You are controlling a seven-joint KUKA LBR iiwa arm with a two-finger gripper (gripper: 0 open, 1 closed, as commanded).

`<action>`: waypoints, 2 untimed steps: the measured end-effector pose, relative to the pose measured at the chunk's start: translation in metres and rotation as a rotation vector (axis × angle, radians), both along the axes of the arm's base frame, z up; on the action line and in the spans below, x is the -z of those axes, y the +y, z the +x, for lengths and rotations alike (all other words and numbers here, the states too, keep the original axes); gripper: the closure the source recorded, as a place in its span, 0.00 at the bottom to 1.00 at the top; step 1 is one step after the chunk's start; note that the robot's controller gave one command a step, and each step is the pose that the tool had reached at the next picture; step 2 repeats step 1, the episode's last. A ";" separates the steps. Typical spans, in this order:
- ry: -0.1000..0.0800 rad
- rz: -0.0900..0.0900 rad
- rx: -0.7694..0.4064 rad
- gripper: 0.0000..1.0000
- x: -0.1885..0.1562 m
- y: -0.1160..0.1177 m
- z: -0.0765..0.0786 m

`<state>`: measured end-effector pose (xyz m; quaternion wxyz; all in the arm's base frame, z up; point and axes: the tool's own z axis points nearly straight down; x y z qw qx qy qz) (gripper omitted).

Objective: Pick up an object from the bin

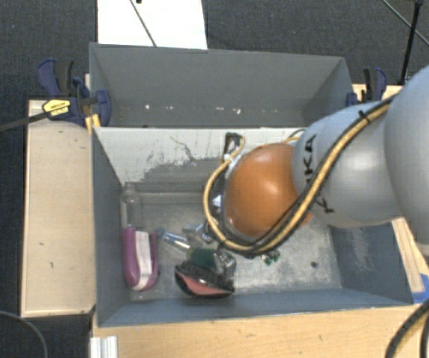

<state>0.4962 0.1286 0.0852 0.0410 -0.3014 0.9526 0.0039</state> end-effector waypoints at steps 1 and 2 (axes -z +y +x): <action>0.065 -0.027 0.038 1.00 -0.162 0.004 0.009; 0.065 -0.027 0.038 1.00 -0.162 0.004 0.009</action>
Offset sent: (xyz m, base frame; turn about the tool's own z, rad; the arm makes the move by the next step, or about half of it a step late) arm 0.0068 0.0030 0.1573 0.0315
